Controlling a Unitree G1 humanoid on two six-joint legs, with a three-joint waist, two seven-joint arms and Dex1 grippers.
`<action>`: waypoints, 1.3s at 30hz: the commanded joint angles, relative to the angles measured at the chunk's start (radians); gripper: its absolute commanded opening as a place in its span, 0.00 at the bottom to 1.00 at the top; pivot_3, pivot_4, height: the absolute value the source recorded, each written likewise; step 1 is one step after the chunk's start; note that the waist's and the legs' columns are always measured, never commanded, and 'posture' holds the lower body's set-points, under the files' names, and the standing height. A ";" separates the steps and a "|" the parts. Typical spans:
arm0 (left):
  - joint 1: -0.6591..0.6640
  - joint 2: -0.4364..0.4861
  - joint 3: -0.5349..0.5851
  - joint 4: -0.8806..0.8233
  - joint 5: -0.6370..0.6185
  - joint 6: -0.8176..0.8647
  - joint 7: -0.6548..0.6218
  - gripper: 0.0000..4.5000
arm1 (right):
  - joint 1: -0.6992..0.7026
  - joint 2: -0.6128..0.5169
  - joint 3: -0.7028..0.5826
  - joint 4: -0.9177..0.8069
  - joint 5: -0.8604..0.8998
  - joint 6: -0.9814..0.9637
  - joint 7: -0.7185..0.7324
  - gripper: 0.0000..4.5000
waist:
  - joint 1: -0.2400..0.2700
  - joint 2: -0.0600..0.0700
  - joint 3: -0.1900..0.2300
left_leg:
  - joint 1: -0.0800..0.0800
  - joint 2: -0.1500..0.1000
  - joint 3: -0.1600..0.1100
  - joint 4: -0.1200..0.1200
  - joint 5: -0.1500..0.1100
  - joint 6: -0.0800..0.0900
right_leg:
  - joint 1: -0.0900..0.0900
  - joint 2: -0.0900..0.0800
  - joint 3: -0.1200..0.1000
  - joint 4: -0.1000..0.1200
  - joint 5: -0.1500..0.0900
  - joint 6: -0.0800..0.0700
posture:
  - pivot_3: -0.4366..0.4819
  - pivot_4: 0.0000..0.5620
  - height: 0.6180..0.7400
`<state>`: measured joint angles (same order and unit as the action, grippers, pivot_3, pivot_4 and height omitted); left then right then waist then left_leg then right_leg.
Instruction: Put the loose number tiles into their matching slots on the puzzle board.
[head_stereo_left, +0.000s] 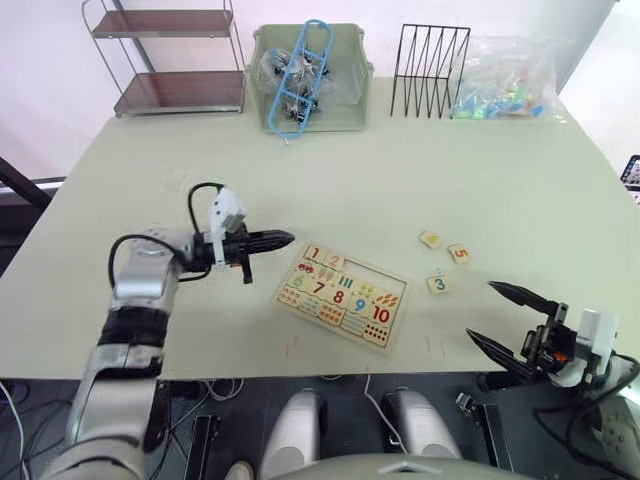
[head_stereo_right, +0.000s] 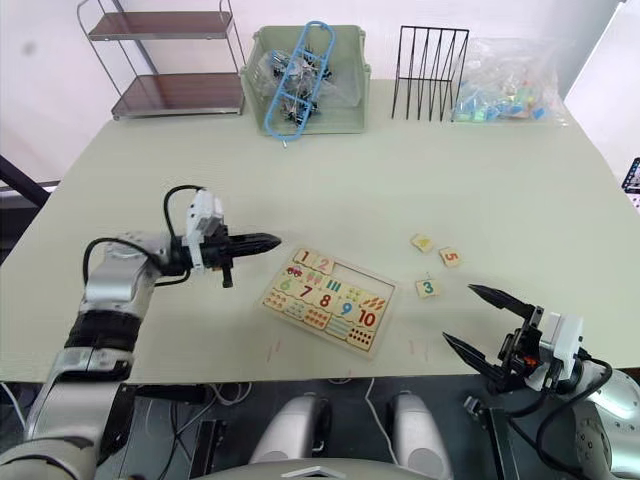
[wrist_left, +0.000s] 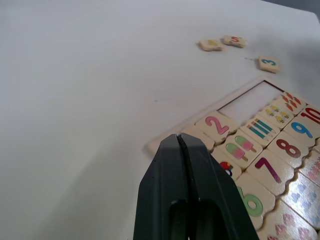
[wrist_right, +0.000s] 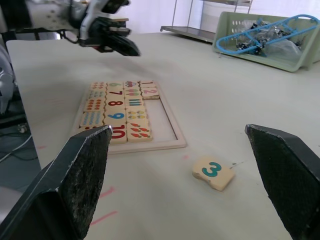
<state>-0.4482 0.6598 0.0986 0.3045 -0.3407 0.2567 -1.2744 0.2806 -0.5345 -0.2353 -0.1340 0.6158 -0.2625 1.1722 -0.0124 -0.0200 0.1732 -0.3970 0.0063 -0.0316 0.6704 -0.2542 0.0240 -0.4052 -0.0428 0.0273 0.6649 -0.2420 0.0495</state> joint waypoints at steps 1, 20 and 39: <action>0.087 0.028 0.091 -0.143 -0.063 0.006 0.046 0.00 | -0.014 -0.025 -0.044 0.009 0.026 0.008 0.016 1.00 | 0.001 0.000 0.000 | 0.000 0.000 0.000 0.000 0.000 0.000 | 0.000 -0.001 0.000 0.000 0.000 0.000 | 0.48 0.27 1.00; 0.749 -0.075 0.445 -0.651 -0.269 0.101 0.387 0.99 | -0.005 -0.050 -0.104 0.086 0.024 0.059 0.026 1.00 | 0.005 0.000 -0.001 | 0.002 -0.001 0.002 -0.001 0.000 0.000 | 0.002 -0.010 -0.001 -0.002 -0.001 -0.002 | 0.48 0.27 1.00; 0.964 -0.146 0.475 -0.669 -0.281 0.009 0.397 0.99 | 0.000 -0.073 -0.195 0.243 0.011 0.021 0.091 1.00 | 0.004 0.001 -0.002 | 0.003 -0.001 0.004 -0.001 0.000 0.000 | 0.002 -0.005 0.000 -0.003 -0.003 -0.004 | 0.48 0.27 1.00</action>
<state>0.5083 0.5147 0.5524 -0.3434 -0.6026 0.2896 -0.8717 0.2898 -0.5869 -0.3968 0.1042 0.6196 -0.2234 1.2501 -0.0085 -0.0190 0.1717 -0.3943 0.0057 -0.0271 0.6691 -0.2544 0.0240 -0.4032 -0.0477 0.0275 0.6617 -0.2448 0.0453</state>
